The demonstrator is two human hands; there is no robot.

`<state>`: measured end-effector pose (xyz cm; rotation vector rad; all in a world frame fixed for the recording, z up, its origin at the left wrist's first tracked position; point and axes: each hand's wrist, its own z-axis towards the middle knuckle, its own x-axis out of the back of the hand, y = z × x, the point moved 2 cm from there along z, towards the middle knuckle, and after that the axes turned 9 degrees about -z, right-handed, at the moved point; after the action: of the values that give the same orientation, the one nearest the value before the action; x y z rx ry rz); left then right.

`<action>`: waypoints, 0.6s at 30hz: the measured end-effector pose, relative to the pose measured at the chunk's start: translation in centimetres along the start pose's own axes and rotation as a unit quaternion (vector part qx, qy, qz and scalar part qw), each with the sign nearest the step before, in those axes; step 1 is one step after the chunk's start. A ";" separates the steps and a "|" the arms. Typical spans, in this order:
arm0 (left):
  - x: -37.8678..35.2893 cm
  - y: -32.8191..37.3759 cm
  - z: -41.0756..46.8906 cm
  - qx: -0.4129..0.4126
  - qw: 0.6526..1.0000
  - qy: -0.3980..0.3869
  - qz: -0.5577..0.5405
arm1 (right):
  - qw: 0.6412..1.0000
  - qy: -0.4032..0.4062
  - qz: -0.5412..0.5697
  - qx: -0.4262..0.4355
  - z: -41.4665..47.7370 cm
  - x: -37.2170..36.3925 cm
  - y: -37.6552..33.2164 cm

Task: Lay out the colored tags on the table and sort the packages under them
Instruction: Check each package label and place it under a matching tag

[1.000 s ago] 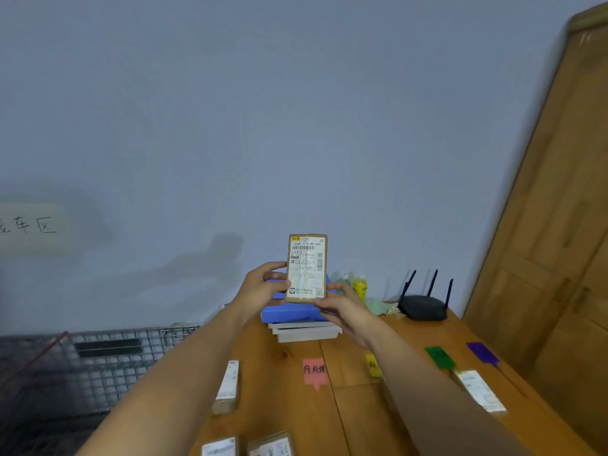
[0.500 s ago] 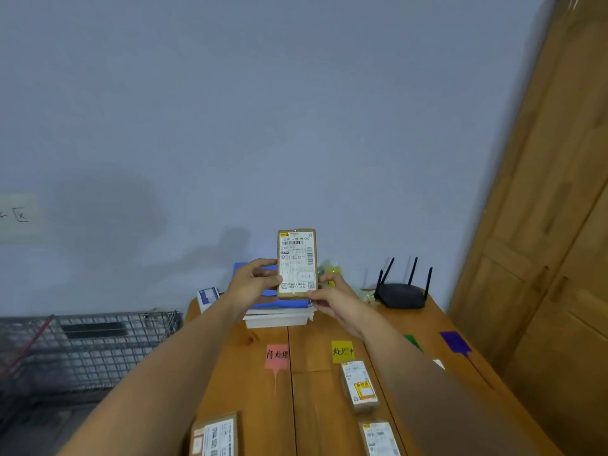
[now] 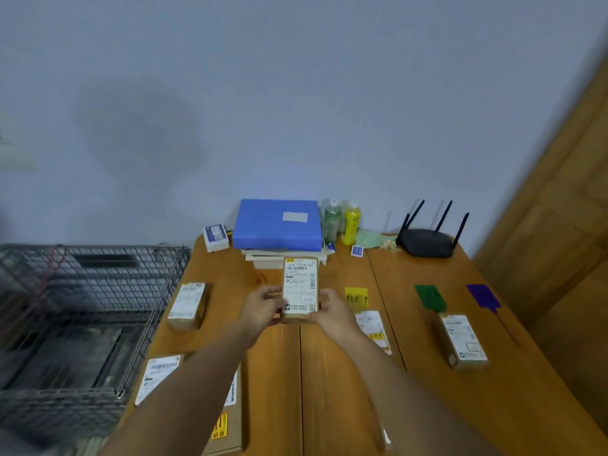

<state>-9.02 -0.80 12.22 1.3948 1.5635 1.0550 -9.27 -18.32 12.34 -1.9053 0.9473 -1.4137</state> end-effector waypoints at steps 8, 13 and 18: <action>0.5 -12.0 4.0 0.122 0.992 0.022 0.015 | 0.994 -0.089 -0.010 -0.056 3.2 -7.8 8.1; 1.4 -15.8 5.2 0.155 0.986 0.039 0.051 | 0.989 -0.113 -0.011 -0.091 4.0 -10.7 11.1; 1.5 -17.0 5.0 0.168 0.984 0.034 0.054 | 0.982 -0.149 0.002 -0.116 4.2 -12.0 12.5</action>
<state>-10.53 0.13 -5.47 1.7007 1.7962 0.9391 -10.00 -15.63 -5.31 -2.2080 0.9996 -1.0105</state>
